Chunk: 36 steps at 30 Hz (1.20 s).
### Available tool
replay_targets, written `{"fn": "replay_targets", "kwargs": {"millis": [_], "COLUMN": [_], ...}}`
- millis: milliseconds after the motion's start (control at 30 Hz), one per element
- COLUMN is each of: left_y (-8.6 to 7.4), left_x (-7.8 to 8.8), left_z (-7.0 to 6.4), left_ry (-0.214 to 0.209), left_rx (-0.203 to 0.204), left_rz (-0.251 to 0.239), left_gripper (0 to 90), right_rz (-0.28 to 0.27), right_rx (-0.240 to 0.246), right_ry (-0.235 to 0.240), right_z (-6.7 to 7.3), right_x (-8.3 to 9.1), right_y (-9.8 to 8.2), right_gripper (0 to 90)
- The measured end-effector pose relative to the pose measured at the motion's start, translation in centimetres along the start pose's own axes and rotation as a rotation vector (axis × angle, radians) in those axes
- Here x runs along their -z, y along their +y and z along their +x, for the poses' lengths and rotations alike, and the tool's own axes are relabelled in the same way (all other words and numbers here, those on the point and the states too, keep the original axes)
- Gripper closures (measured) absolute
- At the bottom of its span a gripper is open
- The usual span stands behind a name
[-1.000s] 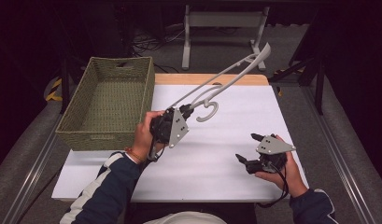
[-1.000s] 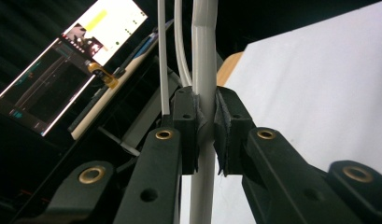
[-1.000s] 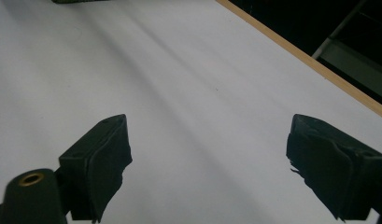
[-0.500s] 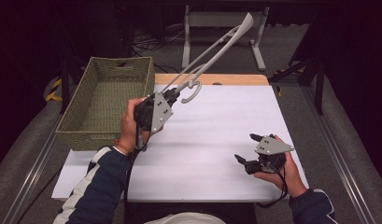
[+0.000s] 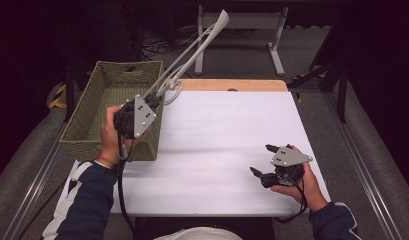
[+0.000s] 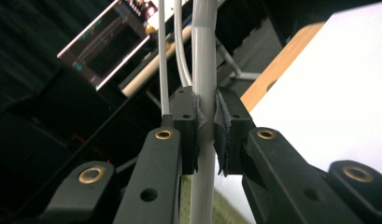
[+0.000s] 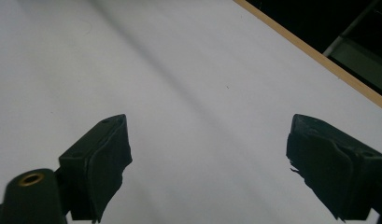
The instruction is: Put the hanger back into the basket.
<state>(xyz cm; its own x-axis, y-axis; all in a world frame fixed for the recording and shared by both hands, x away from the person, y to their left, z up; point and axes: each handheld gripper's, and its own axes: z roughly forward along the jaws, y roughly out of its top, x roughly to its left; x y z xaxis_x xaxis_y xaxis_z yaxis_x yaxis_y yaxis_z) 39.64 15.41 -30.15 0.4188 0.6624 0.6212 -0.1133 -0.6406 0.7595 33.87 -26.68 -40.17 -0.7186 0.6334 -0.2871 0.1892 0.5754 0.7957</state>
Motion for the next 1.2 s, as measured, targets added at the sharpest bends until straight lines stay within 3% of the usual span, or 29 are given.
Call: {"fn": "replay_targets", "kwargs": {"millis": [100, 233, 467, 633, 1200], "left_y": [-0.9, -3.4, -5.5, -7.3, -10.9], "left_x": [0.1, 0.2, 0.0, -0.3, -0.1], "left_z": [0.4, 1.2, 1.7, 2.1, 3.4], "left_ry": [0.007, 0.017, 0.022, 0.034, 0.059], "left_rx": [0.011, 0.032, 0.062, 0.080, 0.125], "left_rz": [0.016, 0.061, 0.101, 0.159, 0.273], "left_gripper": [80.4, 80.4, 80.4, 80.4, 80.2], "right_rz": [0.004, 0.006, 0.013, 0.016, 0.034], "right_rx": [-0.001, -0.003, 0.004, 0.006, 0.013], "right_ry": [0.003, 0.007, 0.010, 0.012, 0.021], "right_z": [0.1, 0.1, 0.2, 0.2, 0.3], "right_x": [-0.1, -0.2, -0.4, -0.5, -0.8], "right_y": [0.0, 0.0, 0.0, -0.1, -0.2], "right_gripper": [13.9, 13.9, 13.9, 13.9, 14.0]}}
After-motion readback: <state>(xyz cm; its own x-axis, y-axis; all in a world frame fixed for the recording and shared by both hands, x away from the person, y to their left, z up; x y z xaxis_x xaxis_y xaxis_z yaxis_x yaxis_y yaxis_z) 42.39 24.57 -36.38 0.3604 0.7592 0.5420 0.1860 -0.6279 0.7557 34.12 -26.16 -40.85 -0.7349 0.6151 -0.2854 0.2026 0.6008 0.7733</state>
